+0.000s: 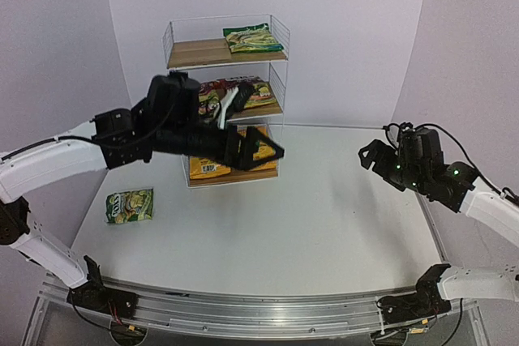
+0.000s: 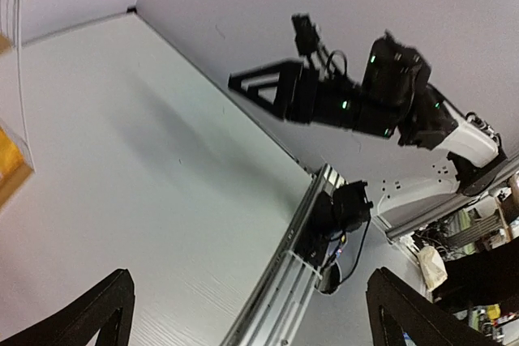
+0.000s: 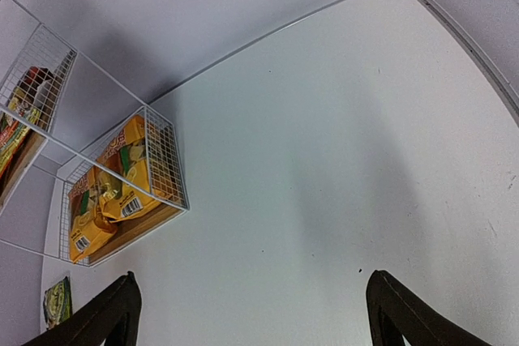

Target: Place and organize the candy bags onto the shelf

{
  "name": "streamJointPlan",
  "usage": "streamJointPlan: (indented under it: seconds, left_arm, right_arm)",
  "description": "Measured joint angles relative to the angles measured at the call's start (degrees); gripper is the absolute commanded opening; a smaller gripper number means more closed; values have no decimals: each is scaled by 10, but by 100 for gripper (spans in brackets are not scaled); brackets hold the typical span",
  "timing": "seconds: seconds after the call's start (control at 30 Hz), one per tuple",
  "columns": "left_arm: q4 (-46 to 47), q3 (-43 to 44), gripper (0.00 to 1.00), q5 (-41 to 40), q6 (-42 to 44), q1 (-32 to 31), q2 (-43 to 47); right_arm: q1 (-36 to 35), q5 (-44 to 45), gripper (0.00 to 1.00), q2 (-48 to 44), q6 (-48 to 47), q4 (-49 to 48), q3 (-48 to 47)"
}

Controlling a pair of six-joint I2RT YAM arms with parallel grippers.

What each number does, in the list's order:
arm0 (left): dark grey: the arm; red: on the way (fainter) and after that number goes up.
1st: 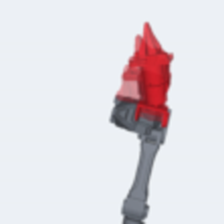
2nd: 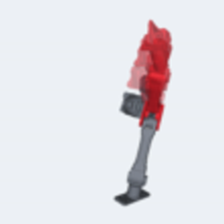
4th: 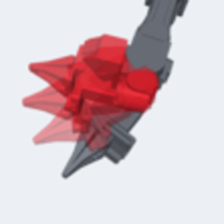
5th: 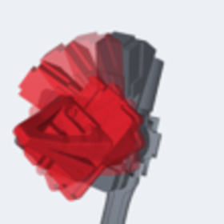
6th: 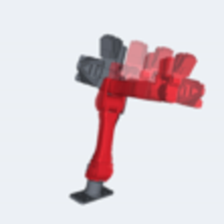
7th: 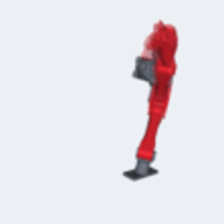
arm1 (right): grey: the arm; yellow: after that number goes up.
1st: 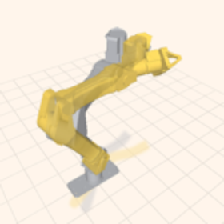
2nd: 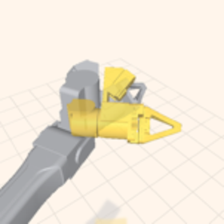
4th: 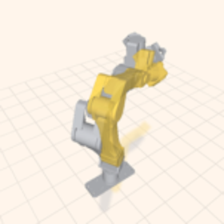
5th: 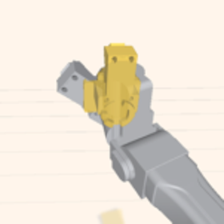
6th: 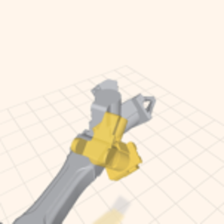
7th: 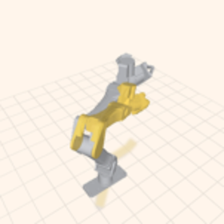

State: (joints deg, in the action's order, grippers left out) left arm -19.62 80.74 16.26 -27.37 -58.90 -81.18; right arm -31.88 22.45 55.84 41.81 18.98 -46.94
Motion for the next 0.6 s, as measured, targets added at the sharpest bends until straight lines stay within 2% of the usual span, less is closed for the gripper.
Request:
streamJointPlan:
  seconds: [0.13,0.3,0.37,0.5,0.6]
  left_arm:
    - [-3,-152,100,-24,-95,-28,17]
    - [-95,-277,100,-129,-255,-12,54]
    - [-135,-310,99,-161,-322,19,95]
    - [-202,-378,100,-230,-436,134,213]
    - [-243,-409,99,-281,-507,177,282]
  right_arm:
    - [0,2,93,0,-13,0,0]
    - [0,4,93,0,-22,0,4]
    - [0,4,93,0,-25,0,7]
    - [0,3,93,1,-28,0,10]
    - [0,1,93,8,-28,0,10]
